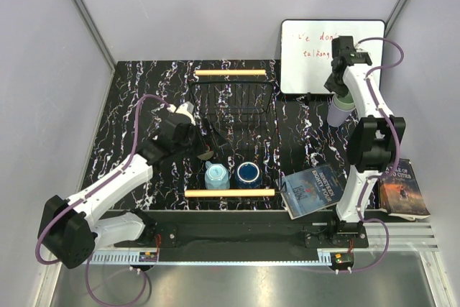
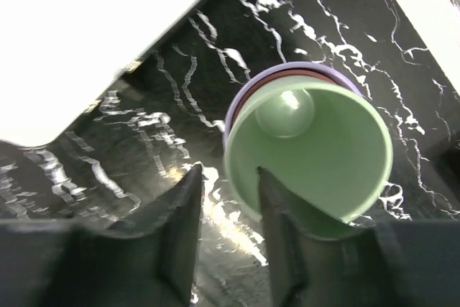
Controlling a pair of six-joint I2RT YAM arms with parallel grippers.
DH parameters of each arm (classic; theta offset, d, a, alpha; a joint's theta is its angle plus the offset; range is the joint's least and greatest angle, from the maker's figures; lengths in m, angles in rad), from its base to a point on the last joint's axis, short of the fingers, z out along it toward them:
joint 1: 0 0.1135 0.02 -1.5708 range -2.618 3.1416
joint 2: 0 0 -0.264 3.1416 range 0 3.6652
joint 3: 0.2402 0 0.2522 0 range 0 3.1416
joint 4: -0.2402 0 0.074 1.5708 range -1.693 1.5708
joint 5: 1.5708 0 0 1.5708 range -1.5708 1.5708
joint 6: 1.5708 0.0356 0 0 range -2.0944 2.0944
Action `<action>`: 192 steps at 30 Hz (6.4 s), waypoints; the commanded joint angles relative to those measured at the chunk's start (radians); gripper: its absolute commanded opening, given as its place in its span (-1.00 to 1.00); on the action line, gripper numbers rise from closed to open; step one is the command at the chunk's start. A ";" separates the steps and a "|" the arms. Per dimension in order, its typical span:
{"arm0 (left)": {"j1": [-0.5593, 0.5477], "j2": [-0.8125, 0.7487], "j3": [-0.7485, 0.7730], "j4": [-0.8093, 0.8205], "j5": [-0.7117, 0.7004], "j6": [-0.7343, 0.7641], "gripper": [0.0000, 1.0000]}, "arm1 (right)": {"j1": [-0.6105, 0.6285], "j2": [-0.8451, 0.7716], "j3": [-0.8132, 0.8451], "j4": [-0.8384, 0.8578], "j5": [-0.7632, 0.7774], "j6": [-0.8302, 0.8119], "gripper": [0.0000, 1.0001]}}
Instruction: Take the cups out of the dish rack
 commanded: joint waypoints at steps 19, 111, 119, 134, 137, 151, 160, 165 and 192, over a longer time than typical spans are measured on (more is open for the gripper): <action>-0.029 0.109 0.251 -0.192 -0.165 0.256 0.98 | 0.296 -0.809 -0.559 0.496 -0.688 0.010 0.61; -0.222 -0.102 0.157 -0.344 -0.559 0.064 0.98 | 0.949 -0.411 -0.805 0.367 -0.350 -0.055 0.96; -0.221 -0.109 0.142 -0.334 -0.546 0.061 0.98 | 0.954 -0.382 -0.801 0.322 -0.376 -0.036 0.94; -0.219 -0.105 0.142 -0.324 -0.535 0.061 0.98 | 0.974 -0.506 -0.824 0.234 -0.225 0.028 -1.00; -0.219 -0.102 0.145 -0.322 -0.538 0.060 0.98 | 0.974 -0.553 -0.760 0.177 -0.148 0.019 -1.00; -0.221 -0.086 0.153 -0.314 -0.536 0.066 0.98 | 0.974 -0.553 -0.532 0.097 -0.054 -0.026 -1.00; -0.219 -0.102 0.147 -0.287 -0.538 0.069 0.98 | 0.972 -0.579 -0.441 0.102 0.039 -0.044 -1.00; -0.215 -0.141 0.136 -0.218 -0.523 0.075 0.98 | 0.896 -0.636 -0.332 0.113 0.024 -0.079 -1.00; 0.026 -0.435 -0.280 0.573 -0.099 -0.112 0.98 | 0.482 -0.980 -0.964 1.184 -0.865 0.247 -1.00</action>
